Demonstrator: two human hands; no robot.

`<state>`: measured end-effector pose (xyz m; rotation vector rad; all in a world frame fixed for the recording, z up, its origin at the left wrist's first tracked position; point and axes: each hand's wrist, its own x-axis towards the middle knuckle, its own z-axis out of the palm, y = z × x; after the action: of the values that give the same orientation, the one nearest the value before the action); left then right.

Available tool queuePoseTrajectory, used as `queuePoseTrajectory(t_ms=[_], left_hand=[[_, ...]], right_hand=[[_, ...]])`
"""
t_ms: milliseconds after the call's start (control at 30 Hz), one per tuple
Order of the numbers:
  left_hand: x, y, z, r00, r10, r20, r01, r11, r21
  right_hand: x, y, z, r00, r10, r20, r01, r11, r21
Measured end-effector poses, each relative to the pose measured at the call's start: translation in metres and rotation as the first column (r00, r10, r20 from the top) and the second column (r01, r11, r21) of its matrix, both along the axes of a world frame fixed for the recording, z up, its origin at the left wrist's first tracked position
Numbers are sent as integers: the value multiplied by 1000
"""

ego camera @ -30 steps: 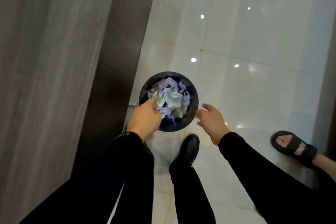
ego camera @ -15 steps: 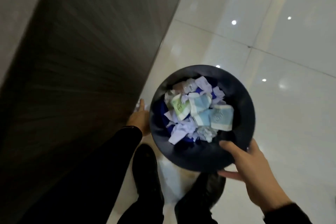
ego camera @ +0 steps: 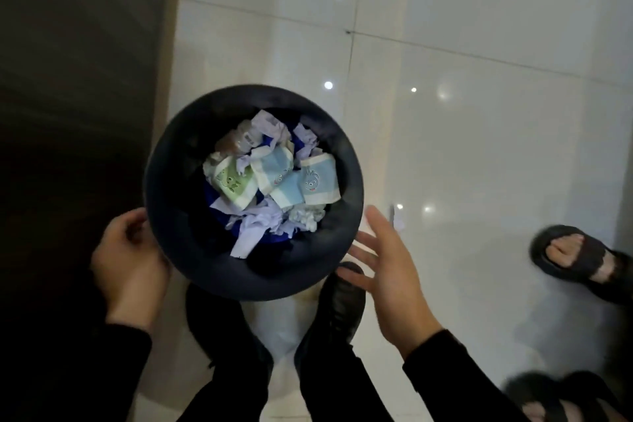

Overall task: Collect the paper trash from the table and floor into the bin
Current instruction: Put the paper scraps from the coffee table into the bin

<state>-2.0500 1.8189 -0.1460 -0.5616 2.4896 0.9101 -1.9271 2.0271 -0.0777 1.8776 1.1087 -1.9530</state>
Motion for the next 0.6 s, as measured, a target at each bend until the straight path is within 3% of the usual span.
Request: queuePoseTrajectory(t_ms=[67,133,200,300,367,500,600], left_hand=[[5,1,51,967,20,-255,-6,998,56],[6,11,95,872,-185,-454,224,974,33],[5,41,116,770,-385,-509,477,877,57],[5,81,116,659,-687,-307,744,654,134],[4,94,105,587,-797,-138,809,576,117],[-13,108,84,649,-760,-37,760,649,-24],[-26,109,61,627,-778,-40,777,628,-41]], right_hand=[[5,9,10,993,-108,54,105,993,61],[7,18,18,989,-130,64,122,986,112],[4,26,27,995,-96,21,91,982,164],[-2,36,36,1000,-12,-22,16,971,238],[-1,44,28,1000,20,-11,-16,968,252],[18,63,-33,990,69,119,-99,960,263],[35,80,-102,942,158,296,-262,897,356]])
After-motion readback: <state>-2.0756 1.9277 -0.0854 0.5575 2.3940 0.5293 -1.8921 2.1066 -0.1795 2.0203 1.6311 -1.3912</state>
